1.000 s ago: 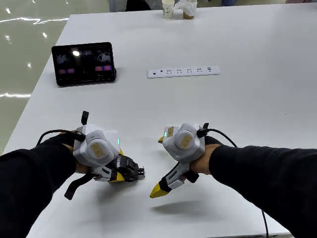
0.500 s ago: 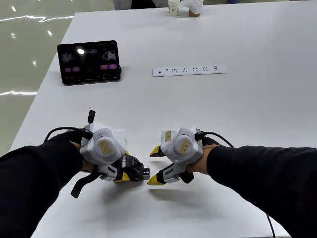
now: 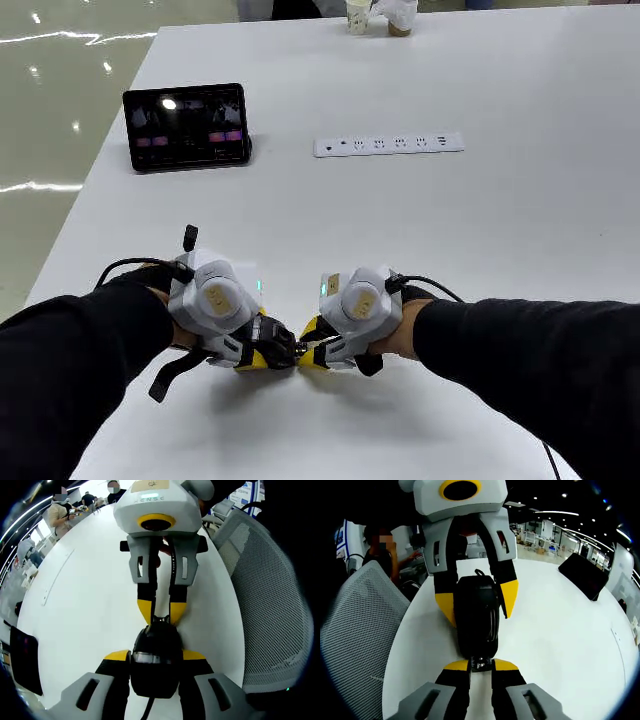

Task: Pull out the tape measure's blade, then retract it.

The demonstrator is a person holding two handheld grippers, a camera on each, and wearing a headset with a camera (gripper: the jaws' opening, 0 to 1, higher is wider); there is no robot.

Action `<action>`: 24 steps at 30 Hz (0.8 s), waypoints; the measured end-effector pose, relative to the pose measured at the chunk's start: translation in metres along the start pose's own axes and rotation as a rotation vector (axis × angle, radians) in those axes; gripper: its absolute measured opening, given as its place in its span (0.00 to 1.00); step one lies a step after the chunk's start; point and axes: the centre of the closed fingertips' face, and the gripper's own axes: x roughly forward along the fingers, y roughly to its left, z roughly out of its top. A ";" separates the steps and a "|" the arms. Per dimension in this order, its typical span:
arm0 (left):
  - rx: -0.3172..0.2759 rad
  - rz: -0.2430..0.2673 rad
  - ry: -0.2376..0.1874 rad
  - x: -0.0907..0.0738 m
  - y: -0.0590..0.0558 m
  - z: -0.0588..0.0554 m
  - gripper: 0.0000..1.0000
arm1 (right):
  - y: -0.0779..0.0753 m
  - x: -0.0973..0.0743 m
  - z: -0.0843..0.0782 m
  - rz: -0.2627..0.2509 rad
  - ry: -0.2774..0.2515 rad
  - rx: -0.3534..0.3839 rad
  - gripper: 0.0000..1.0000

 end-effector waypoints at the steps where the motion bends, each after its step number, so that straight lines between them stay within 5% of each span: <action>1: 0.001 0.000 0.000 0.000 0.000 0.000 0.31 | -0.001 0.001 0.001 -0.003 0.003 -0.034 0.13; 2: 0.001 0.000 0.000 0.000 0.000 0.000 0.31 | 0.001 0.000 0.000 0.001 0.012 -0.072 0.13; 7: 0.001 0.000 -0.005 0.000 -0.001 0.000 0.31 | 0.001 -0.001 -0.002 0.029 0.005 -0.020 0.12; 16: 0.002 0.001 -0.007 -0.001 -0.001 -0.001 0.31 | 0.002 -0.001 -0.002 0.023 0.040 -0.100 0.11; 24: 0.007 0.003 -0.004 -0.001 -0.001 -0.001 0.31 | 0.000 -0.003 -0.004 0.024 0.037 -0.059 0.11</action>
